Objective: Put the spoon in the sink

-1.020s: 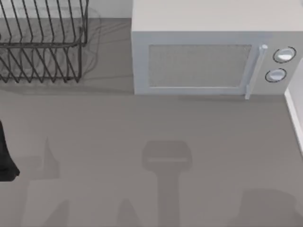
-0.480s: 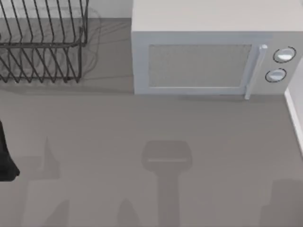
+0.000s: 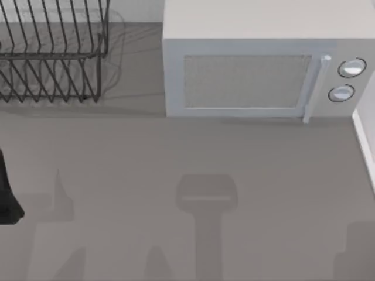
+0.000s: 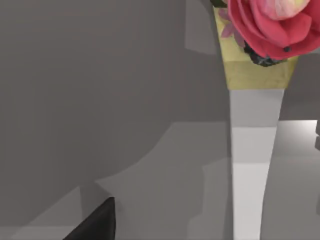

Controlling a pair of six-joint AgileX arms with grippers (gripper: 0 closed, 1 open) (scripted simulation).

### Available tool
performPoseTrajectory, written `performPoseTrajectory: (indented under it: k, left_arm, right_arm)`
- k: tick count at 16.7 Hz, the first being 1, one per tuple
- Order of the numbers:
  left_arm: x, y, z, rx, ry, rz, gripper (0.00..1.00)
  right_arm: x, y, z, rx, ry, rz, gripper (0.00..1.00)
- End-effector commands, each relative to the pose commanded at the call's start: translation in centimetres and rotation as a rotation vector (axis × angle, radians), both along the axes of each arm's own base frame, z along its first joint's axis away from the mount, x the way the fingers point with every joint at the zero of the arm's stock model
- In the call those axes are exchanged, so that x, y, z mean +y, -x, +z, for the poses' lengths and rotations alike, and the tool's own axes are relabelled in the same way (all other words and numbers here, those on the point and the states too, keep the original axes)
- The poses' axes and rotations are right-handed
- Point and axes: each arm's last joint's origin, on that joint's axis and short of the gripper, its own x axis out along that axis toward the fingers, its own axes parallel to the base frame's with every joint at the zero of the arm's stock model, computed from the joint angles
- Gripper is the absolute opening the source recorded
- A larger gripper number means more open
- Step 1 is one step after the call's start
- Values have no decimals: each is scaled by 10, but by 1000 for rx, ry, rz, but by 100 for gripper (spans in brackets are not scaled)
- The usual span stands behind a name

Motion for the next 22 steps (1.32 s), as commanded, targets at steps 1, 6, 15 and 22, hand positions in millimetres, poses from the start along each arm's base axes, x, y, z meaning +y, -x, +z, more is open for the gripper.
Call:
performPoseTrajectory:
  k: [1, 6, 15, 22]
  left_arm:
    - [0, 0, 0, 0, 0, 0, 100]
    - [0, 0, 0, 0, 0, 0, 100]
    - [0, 0, 0, 0, 0, 0, 100]
    - [0, 0, 0, 0, 0, 0, 100]
  right_arm:
    - [0, 0, 0, 0, 0, 0, 100]
    - [0, 0, 0, 0, 0, 0, 62]
    - [0, 0, 0, 0, 0, 0, 0]
    - [0, 0, 0, 0, 0, 0, 0]
